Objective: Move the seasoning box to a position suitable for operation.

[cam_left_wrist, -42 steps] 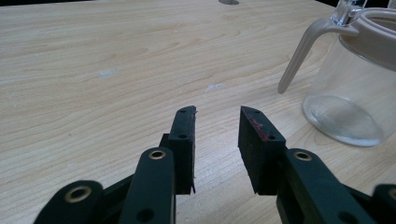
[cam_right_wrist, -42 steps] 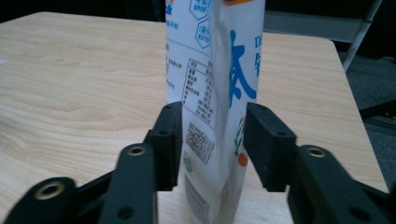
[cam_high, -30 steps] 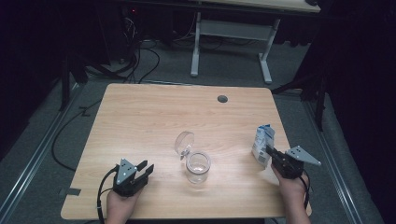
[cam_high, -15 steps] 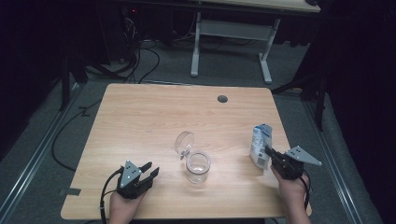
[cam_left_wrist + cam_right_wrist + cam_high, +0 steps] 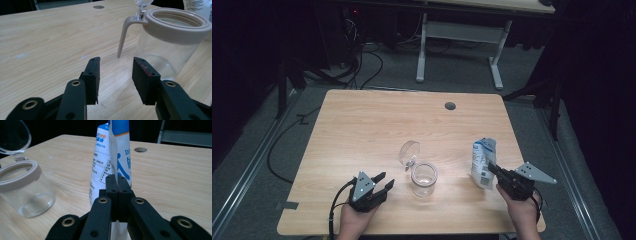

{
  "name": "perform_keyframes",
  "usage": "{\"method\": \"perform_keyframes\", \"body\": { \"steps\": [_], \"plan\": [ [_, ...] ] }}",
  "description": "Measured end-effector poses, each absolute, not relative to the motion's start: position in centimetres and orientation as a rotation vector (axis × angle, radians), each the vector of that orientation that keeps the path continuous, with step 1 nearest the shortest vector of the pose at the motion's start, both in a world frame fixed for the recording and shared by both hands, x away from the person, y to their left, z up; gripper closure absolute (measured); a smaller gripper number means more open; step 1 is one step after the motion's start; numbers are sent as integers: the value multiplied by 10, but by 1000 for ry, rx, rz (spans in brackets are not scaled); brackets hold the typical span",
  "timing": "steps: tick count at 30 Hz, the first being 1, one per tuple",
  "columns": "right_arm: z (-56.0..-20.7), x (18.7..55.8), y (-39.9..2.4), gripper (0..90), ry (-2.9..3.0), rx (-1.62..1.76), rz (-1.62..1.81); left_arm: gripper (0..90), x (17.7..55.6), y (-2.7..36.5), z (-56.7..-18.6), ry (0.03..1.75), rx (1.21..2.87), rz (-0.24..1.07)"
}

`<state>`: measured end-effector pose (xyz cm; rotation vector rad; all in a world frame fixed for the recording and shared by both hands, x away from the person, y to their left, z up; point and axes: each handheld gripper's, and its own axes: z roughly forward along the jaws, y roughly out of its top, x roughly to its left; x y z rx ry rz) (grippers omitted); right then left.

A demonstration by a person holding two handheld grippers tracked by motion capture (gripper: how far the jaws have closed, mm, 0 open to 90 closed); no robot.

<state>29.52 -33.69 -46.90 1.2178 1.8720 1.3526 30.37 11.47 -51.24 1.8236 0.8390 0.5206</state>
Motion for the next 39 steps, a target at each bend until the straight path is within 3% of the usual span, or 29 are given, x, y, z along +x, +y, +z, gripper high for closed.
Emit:
{"method": "perform_keyframes", "body": {
  "steps": [13, 22, 39],
  "plan": [
    [-466, 295, -314, 900, 1944, 1295, 1271, 540, 308, 114, -515, 781, 1806, 434],
    [-447, 293, -297, 900, 2043, 1308, 1109, 531, 304, 117, -517, 783, 1781, 395],
    [-415, 315, -284, 900, 2310, 1281, 857, 520, 303, 113, -518, 772, 1782, 408]
  ]
}}
